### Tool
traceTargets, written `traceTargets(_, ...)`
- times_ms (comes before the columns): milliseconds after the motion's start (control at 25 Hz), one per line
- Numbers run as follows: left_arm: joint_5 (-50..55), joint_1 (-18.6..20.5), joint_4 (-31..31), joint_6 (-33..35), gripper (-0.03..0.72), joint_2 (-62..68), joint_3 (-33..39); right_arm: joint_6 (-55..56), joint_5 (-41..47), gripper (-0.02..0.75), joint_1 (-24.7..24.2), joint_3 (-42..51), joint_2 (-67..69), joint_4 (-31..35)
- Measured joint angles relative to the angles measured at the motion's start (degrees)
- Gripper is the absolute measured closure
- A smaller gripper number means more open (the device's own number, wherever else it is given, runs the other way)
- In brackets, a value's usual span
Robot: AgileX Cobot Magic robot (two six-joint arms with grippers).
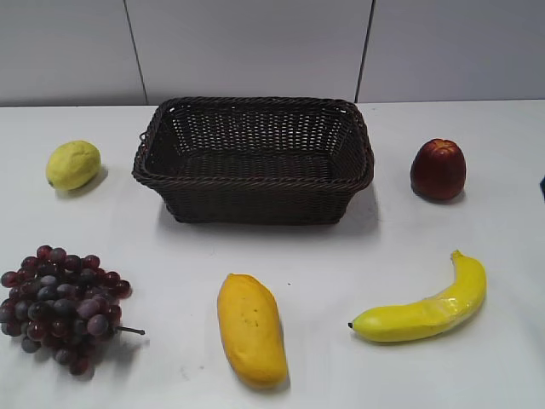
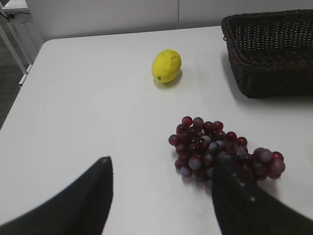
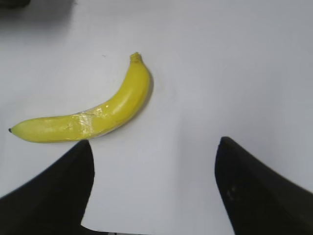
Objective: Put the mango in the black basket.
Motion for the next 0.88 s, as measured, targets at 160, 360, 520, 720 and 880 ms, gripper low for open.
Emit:
traceTargets(160, 0.0, 0.0, 0.0, 0.0, 0.201, 0.0, 0.0, 0.32, 0.0, 0.15, 7.72, -3.05, 6.68, 0.34)
traceTargets(360, 0.0, 0.0, 0.0, 0.0, 0.201, 0.0, 0.0, 3.89, -0.23, 0.15, 19.06, -6.17, 14.68, 0.47)
traceTargets(520, 0.0, 0.0, 0.0, 0.0, 0.201, 0.0, 0.0, 6.0, -2.23, 0.15, 27.04, -7.45, 21.27, 1.63)
traceTargets(720, 0.0, 0.0, 0.0, 0.0, 0.172, 0.0, 0.0, 6.24, -7.51, 0.148, 34.63, -7.5, 29.11, 8.73)
traceTargets(880, 0.0, 0.0, 0.0, 0.0, 0.169, 0.0, 0.0, 6.3, -10.95, 0.148, 37.72, -8.58, 33.46, 13.05)
